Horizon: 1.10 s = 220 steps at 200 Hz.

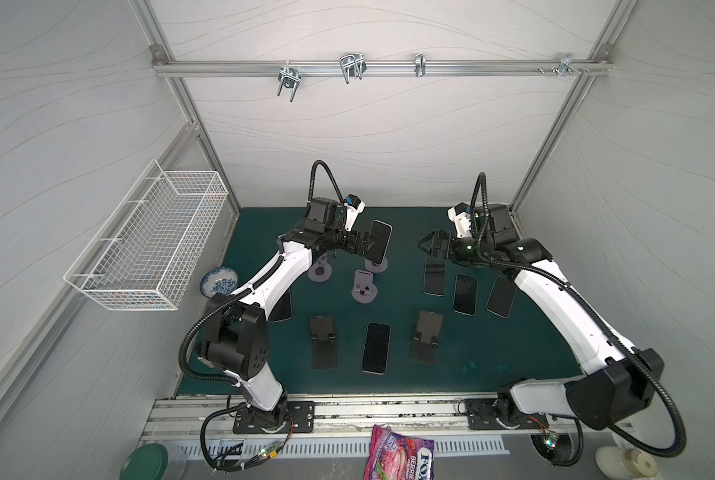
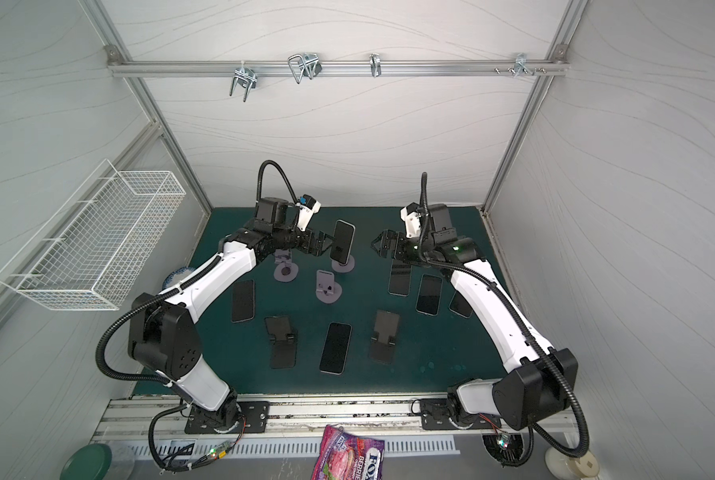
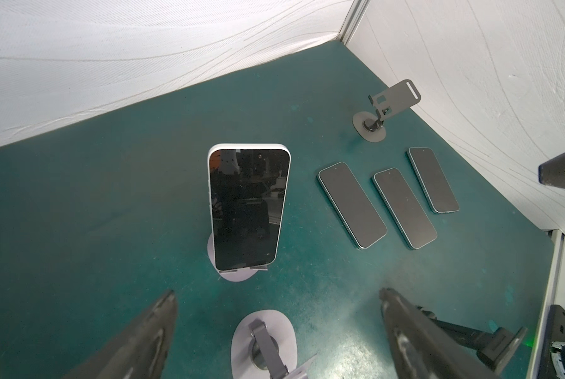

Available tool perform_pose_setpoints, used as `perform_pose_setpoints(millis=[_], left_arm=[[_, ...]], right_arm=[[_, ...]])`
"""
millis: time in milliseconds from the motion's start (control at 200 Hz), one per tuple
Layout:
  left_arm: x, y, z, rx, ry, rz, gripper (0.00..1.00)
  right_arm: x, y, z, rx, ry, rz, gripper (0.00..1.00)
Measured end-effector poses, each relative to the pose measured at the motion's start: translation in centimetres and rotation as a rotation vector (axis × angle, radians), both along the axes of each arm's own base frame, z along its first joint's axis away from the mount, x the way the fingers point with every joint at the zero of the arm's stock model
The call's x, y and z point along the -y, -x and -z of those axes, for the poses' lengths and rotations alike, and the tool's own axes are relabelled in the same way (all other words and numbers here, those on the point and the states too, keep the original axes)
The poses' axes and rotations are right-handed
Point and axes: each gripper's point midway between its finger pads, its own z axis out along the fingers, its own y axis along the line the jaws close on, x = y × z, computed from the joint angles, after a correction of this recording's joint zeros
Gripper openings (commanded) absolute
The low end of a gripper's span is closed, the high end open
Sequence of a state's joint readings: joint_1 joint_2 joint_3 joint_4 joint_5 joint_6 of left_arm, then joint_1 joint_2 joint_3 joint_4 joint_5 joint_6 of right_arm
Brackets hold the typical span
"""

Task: Remove the phone from the phone stand

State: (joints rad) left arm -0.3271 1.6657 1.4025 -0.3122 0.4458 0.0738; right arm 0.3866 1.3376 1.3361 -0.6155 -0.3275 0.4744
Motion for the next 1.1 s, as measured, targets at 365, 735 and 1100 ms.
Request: perform_pose_setpoints(millis=[365, 735, 1100], left_arm=[[0.1, -0.5, 0.8, 0.006, -0.022, 0.011, 0.99], [0.3, -0.5, 0.5, 0.026, -0.028, 0.033, 0.99], [1.0, -0.9, -0.4, 0.044, -0.005, 0.066, 0.99]], right_arm=[[0.4, -0.7, 0.4, -0.004, 0.002, 0.016, 0.99], [0.7, -0.8, 0.4, -0.002, 0.004, 0.022, 0.99], [1.0, -1.4, 0.4, 0.009, 0.006, 0.031, 0.99]])
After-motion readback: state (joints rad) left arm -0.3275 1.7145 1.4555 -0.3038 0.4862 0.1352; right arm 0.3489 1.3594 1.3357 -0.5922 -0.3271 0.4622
